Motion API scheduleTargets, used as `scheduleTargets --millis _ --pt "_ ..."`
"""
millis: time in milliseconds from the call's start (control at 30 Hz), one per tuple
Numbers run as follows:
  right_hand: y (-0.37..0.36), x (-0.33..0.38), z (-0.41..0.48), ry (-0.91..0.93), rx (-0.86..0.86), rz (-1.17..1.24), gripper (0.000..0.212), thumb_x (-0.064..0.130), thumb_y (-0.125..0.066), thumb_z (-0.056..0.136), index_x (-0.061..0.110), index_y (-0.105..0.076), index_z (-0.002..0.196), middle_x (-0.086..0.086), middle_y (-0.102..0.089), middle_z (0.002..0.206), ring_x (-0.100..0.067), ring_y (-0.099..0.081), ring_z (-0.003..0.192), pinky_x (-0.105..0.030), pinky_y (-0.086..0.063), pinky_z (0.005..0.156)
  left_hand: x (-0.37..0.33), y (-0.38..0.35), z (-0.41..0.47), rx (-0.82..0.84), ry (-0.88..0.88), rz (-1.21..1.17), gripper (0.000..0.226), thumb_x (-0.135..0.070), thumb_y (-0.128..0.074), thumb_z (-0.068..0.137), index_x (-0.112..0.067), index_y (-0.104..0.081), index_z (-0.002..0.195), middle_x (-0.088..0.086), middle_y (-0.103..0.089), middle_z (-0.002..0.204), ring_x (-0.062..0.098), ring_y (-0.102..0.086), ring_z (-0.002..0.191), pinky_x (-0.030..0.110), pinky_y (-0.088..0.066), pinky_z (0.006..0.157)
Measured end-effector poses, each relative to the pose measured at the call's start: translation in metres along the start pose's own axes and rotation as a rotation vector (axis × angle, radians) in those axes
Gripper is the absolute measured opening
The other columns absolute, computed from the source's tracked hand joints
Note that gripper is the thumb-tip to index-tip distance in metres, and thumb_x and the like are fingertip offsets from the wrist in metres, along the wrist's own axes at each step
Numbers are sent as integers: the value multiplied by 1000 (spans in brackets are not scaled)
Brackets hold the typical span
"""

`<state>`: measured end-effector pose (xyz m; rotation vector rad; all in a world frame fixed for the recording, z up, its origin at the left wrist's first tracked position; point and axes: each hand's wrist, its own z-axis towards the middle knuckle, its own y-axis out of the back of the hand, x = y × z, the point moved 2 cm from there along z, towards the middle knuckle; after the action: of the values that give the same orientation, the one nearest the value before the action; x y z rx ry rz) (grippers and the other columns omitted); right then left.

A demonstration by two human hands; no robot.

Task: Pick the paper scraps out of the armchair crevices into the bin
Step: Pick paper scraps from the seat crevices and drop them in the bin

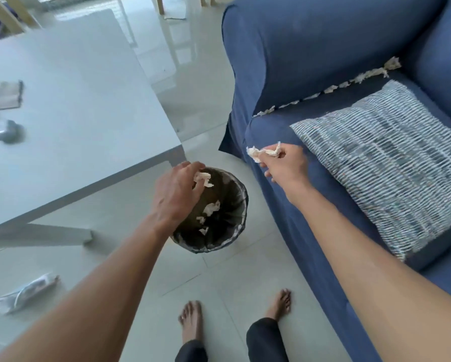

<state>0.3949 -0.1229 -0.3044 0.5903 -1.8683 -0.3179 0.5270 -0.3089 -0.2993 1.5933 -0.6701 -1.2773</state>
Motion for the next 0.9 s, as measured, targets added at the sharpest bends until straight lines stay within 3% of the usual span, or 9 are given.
scheduleTargets --millis 100,233,333,467,700,900 --pt "-23 -10 -15 11 8 -41 8 25 -79 79 22 -75 85 -4 -75 75 -10 -57 43 -25 -46 49 32 -2 -18 29 89 -10 28 -31 -58 96 -21 -67 120 3 -72 111 24 -68 93 35 -49 72" --pt "-49 -25 -36 16 17 -139 9 19 -74 78 26 -71 72 -2 -73 66 -14 -61 44 -28 -49 49 55 -12 -38 81 132 -56 19 -31 -61 95 -19 -70 106 2 -72 102 22 -67 86 29 -42 65" --pt "-62 -39 -49 3 28 -180 8 19 -71 78 25 -73 74 -1 -73 65 -14 -64 44 -27 -50 47 65 -23 -44 95 168 -99 16 -28 -63 94 -17 -72 101 3 -69 101 22 -66 84 31 -48 68" --pt "-77 -52 -62 58 2 -311 12 23 -66 81 26 -76 86 2 -72 72 -24 -71 67 -32 -57 66 79 -39 -45 96 216 -148 17 -28 -63 94 -16 -72 103 6 -65 105 25 -66 86 40 -53 77" --pt "-92 -72 -70 86 42 -325 14 18 -65 86 23 -76 93 -3 -73 81 -30 -70 74 -43 -59 71 103 -70 -49 92 294 -195 19 -27 -67 92 -14 -72 104 6 -66 103 22 -65 81 34 -51 73" --pt "-102 -81 -70 68 64 -344 14 17 -66 86 23 -76 95 -4 -73 83 -32 -69 77 -42 -58 75 105 -93 -50 124 310 -252 21 -28 -68 92 -13 -69 106 6 -65 103 20 -65 78 37 -53 78"
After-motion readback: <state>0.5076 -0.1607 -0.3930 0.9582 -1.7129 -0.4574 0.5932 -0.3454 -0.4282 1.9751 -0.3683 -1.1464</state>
